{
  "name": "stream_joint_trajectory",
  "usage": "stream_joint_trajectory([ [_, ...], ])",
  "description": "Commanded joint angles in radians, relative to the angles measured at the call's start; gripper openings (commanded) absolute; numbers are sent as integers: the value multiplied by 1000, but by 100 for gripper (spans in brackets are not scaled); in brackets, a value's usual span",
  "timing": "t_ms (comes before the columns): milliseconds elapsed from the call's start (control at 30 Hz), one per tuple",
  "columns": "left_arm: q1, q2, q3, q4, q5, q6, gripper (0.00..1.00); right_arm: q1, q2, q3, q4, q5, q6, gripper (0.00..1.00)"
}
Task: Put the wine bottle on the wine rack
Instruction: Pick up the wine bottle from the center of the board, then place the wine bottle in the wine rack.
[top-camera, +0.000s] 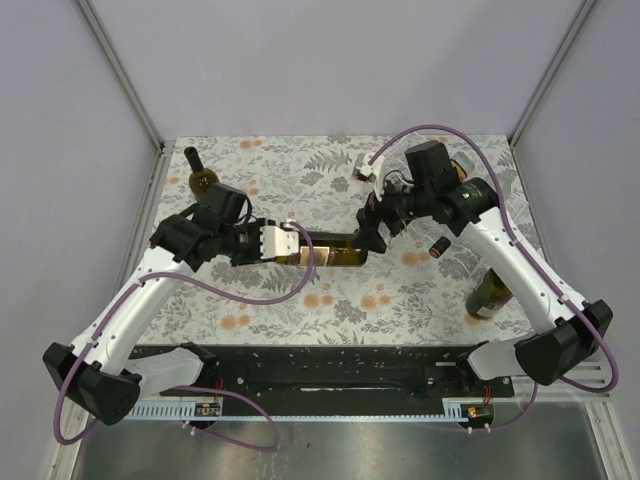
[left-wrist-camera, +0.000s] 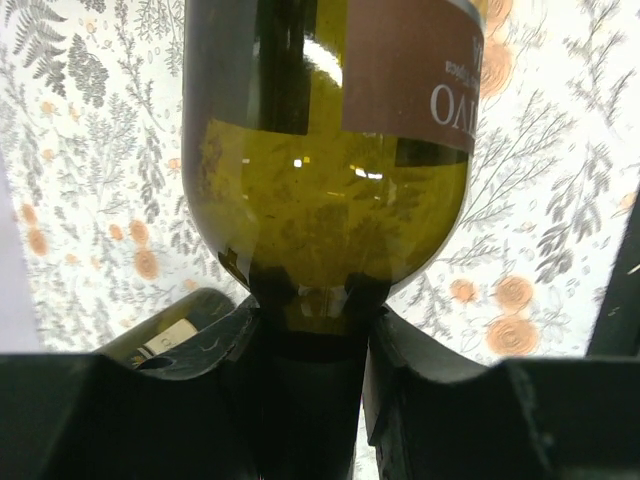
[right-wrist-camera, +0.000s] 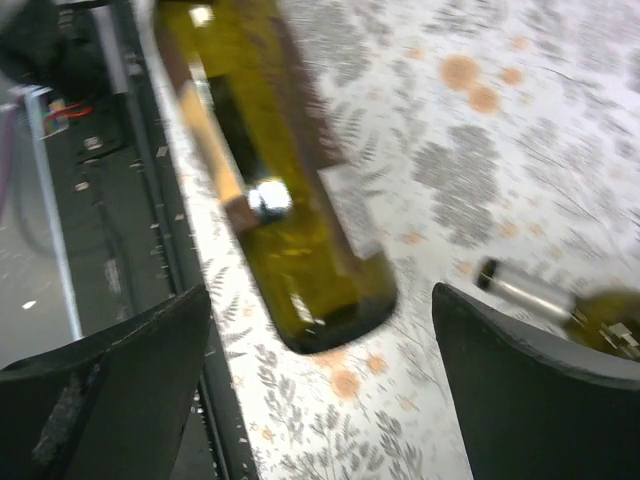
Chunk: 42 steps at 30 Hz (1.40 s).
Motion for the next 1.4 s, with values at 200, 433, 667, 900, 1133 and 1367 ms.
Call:
stream_joint_trajectory([
  [200,-129,-54,-45,213,86,-390,0,-297,-126,110,135,413,175,100],
  [433,-224,-21,-109,288,36,-516,0,-522,-106,158,153,433,209,99],
  [667,-278,36,-183,434,-89,-642,0,-690,-27,210,123,353,244,98],
  [900,-355,171,-178,552,-110,-805,0,-698,29,256,101,359,259,98],
  [1133,-407,271,-175,653,-67,-974,0,-699,3,252,86,364,255,98],
  [1367,-484,286,-209,823,-57,-1052,0,-699,4,264,63,364,255,98],
])
